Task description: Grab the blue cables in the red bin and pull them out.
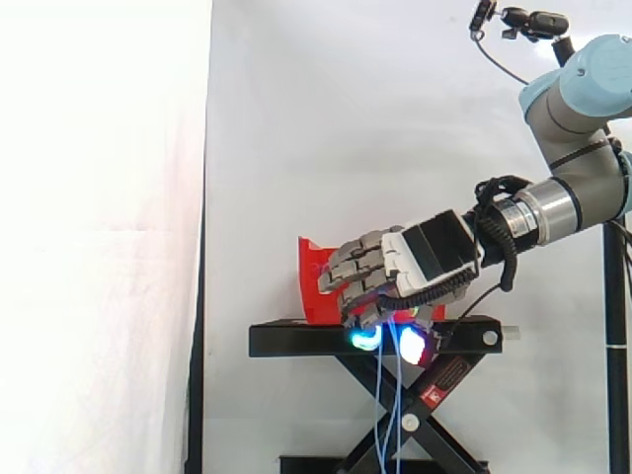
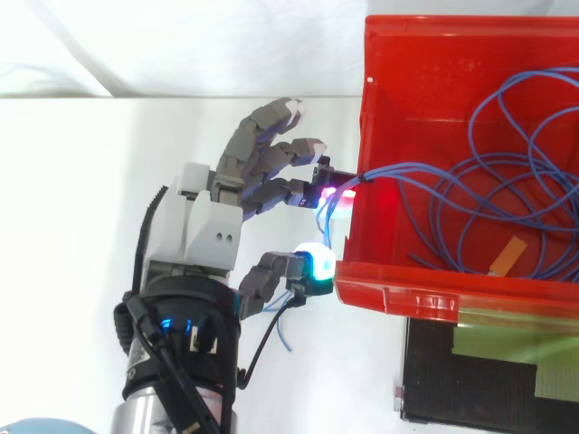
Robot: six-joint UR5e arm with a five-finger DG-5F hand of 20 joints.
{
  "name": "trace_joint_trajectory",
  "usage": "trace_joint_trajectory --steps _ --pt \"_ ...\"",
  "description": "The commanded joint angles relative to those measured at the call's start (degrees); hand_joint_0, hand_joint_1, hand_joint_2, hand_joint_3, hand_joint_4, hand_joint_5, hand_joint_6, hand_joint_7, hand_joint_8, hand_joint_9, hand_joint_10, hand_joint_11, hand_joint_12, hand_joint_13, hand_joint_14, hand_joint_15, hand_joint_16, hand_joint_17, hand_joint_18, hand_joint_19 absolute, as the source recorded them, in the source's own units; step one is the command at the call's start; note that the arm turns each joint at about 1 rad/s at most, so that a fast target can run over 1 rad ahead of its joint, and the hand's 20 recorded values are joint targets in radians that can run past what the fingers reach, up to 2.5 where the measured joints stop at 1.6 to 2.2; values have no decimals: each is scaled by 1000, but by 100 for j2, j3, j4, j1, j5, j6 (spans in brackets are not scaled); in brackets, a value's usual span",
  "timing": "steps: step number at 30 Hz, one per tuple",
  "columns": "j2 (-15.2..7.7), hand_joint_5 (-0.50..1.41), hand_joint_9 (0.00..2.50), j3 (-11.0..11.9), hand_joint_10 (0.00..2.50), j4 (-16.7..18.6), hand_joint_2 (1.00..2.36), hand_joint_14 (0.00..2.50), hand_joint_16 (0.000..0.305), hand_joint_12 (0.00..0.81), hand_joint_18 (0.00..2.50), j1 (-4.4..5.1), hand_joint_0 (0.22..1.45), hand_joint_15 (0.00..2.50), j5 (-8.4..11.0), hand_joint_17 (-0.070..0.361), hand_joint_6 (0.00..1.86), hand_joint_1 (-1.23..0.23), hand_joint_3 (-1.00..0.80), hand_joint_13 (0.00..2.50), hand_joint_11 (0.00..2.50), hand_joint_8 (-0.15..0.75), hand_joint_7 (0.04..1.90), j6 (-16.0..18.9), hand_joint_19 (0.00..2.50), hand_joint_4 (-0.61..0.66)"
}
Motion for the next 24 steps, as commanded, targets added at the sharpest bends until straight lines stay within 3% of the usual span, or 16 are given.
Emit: trace_joint_trajectory --steps 1,24 --pt "-1 897 719 0 17 10 1000 16 40 303 307 -19 828 404 0 90 12 -807 -1000 468 555 270 648 -16 521 245" --pt "-1 907 715 0 14 -8 1000 14 40 302 307 -27 829 405 18 90 12 -807 -1000 470 515 263 647 -561 520 246"
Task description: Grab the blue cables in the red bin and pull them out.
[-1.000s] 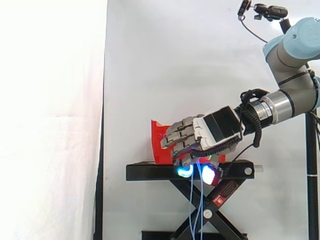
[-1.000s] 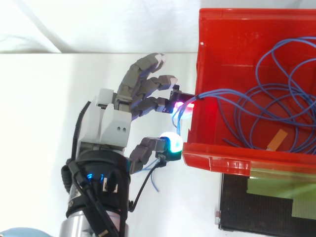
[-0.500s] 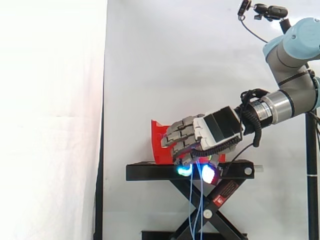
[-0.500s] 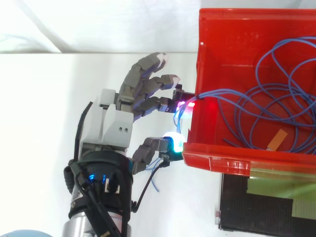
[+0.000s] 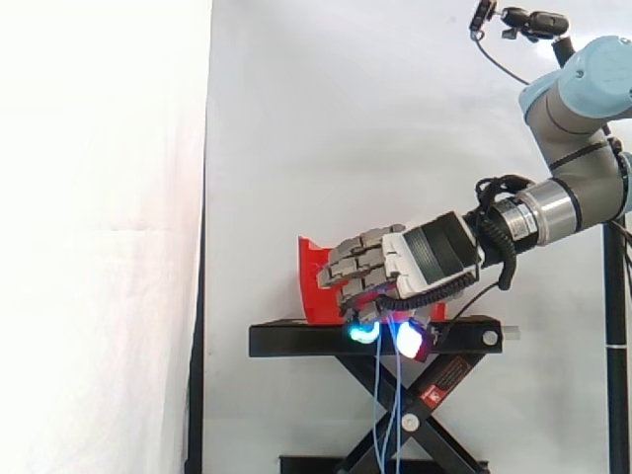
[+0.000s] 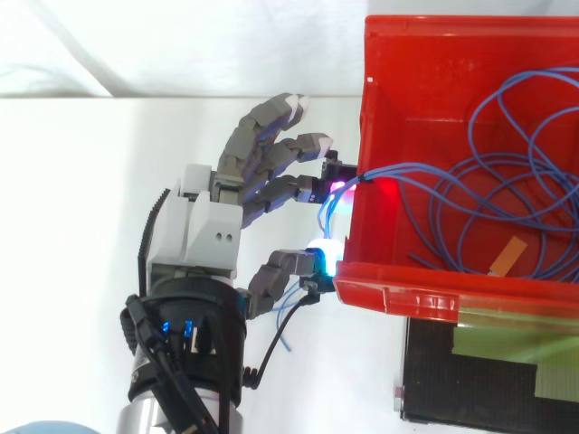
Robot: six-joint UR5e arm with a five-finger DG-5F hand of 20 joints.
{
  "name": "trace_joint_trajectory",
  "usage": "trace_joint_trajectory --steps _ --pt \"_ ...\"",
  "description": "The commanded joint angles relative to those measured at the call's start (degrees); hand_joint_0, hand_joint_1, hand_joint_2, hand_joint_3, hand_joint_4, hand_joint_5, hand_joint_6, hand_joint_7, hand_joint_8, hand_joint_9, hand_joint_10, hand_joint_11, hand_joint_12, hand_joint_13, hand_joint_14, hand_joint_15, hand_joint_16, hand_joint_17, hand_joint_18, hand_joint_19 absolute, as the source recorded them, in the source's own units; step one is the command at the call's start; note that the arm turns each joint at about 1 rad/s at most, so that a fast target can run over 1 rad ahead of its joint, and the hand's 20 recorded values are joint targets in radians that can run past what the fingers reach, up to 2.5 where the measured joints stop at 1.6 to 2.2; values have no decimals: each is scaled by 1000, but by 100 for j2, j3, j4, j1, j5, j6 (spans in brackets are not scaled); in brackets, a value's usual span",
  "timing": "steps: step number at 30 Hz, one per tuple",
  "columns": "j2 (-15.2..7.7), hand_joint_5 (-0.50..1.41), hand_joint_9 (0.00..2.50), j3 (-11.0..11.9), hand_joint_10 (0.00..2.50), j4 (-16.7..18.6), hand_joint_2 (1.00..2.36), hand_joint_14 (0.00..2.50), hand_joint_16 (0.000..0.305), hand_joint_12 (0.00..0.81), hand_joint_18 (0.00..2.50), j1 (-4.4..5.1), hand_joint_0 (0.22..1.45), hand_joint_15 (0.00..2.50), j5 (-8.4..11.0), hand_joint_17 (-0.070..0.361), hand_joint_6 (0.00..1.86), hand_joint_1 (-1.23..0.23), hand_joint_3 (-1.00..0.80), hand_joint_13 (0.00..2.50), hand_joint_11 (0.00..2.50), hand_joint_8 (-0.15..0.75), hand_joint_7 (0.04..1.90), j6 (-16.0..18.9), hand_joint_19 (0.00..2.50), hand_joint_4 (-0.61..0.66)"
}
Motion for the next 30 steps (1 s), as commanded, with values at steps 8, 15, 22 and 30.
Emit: trace_joint_trajectory --steps 8,15,22,30 --pt "-1 933 713 0 13 -20 1000 14 40 302 308 16 830 401 18 89 10 -808 -1000 469 498 261 679 -97 521 239" --pt "-1 971 717 0 13 -64 1000 14 39 299 310 34 836 407 27 88 6 -807 -1000 475 479 258 735 -97 521 230" --pt "-1 994 722 -9 13 -64 1000 14 39 297 312 34 841 407 27 88 4 -806 -1000 481 475 258 762 -97 514 226" --pt "-1 996 727 0 13 -64 1000 14 39 298 315 34 843 406 27 87 4 -805 -1000 482 495 253 760 -106 513 221"
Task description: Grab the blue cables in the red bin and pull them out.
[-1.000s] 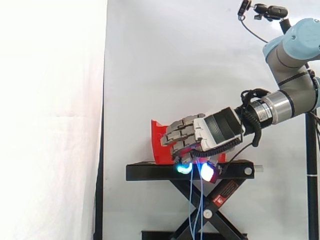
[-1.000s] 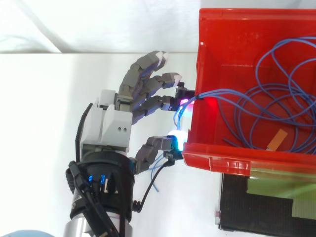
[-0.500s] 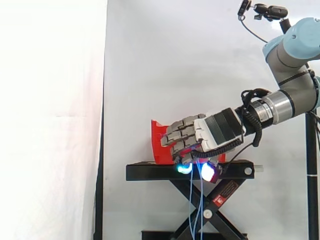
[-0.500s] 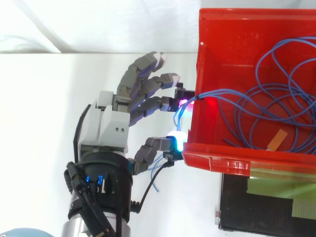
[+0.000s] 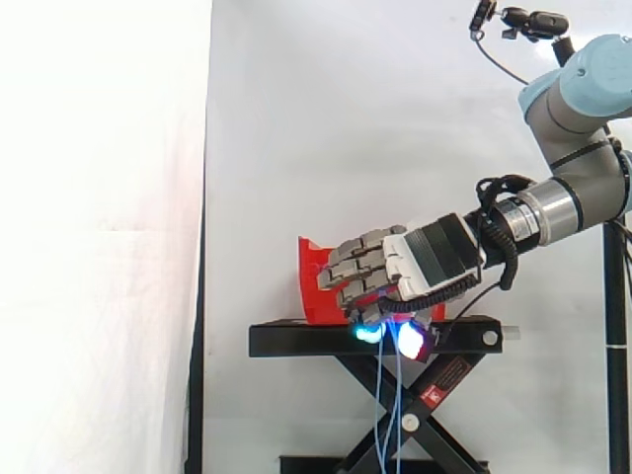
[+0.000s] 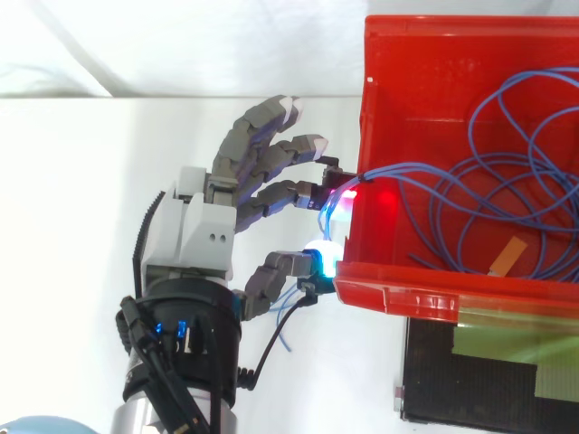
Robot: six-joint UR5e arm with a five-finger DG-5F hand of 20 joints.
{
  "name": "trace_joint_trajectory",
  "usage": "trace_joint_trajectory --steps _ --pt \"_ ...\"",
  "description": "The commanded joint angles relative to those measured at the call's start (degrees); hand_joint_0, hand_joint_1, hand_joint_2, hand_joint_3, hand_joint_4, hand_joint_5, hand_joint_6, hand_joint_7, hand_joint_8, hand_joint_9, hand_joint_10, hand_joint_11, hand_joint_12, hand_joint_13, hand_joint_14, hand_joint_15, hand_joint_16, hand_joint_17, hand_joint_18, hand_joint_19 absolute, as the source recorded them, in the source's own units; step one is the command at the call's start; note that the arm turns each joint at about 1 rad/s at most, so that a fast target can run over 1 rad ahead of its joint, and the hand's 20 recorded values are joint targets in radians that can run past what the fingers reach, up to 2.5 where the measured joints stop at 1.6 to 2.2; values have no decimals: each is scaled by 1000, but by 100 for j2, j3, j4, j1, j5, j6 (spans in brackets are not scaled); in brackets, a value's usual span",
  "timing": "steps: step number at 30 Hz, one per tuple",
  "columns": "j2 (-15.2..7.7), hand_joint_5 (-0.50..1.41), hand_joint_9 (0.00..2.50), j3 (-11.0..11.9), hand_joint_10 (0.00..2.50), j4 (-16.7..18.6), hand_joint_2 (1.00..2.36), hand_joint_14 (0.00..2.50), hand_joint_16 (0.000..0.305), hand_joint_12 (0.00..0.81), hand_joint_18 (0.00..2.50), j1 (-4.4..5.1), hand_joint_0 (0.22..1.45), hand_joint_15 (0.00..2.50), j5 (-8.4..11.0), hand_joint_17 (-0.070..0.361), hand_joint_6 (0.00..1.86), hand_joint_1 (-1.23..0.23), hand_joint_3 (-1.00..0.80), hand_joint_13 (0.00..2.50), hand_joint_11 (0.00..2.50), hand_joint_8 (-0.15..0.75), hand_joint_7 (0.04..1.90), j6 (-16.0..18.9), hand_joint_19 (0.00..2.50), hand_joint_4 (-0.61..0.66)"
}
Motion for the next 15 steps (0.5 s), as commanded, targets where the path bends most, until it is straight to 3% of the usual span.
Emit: trace_joint_trajectory --steps 1,15 --pt "-2 996 727 1 13 -2 1000 14 39 297 315 9 843 410 -9 87 4 -805 -1000 482 495 253 761 -25 513 221" --pt "-2 990 727 1 15 -10 1000 14 39 298 312 18 841 404 -44 87 4 -804 -1000 484 496 256 754 -121 519 217"
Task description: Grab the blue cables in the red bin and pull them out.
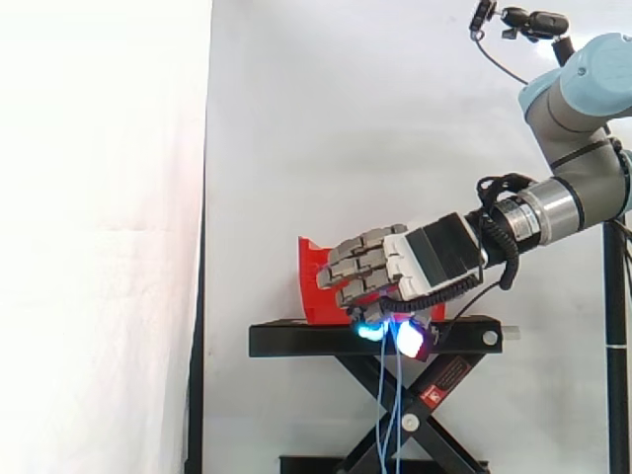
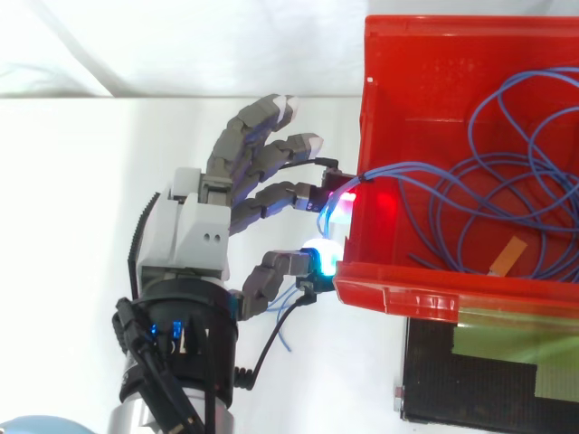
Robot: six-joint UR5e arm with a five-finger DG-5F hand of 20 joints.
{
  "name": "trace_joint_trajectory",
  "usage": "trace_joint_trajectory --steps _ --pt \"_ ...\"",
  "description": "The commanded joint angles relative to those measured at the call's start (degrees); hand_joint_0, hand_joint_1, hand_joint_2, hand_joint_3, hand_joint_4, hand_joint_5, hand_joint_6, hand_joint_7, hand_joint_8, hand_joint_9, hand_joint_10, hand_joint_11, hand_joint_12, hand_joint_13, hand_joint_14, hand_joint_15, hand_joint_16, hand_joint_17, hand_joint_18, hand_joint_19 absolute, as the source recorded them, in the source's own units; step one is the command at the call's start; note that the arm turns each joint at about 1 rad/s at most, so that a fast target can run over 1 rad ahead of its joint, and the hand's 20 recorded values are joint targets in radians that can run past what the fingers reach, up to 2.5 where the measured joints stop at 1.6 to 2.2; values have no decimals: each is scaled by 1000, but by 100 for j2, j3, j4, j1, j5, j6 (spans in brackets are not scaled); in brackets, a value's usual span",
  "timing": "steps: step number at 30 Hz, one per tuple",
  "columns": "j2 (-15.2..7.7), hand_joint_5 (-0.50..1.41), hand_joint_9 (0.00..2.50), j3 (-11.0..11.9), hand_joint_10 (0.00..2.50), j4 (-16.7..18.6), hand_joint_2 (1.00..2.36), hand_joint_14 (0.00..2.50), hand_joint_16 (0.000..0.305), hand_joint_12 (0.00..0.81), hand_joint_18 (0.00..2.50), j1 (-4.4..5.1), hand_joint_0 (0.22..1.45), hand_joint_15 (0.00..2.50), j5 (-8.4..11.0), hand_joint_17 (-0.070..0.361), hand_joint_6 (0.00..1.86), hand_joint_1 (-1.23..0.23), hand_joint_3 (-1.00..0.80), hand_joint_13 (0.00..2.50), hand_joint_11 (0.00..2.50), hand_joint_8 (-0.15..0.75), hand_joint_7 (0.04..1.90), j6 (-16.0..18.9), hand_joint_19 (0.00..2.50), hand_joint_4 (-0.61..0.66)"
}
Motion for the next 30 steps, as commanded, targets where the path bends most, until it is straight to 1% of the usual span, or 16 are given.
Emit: trace_joint_trajectory --steps 1,2,11,19,30 --pt "-6 990 727 0 15 3 1000 14 39 298 313 0 841 406 -10 87 4 -804 -1000 484 493 255 755 -2 510 217" --pt "-6 991 728 0 13 3 1000 16 39 297 313 9 842 409 -10 87 3 -804 -1000 483 503 254 756 -2 513 230" --pt "-6 1005 730 0 15 12 1000 14 38 295 316 17 844 404 -18 87 3 -803 -1000 486 482 251 764 -2 513 213" --pt "3 1014 729 0 15 12 1000 16 38 294 318 44 850 408 -18 86 2 -798 -1000 485 489 252 773 -2 513 208" --pt "3 1020 733 0 13 3 1000 14 38 293 319 44 855 406 -18 86 1 -792 -1000 489 492 249 791 7 512 203"
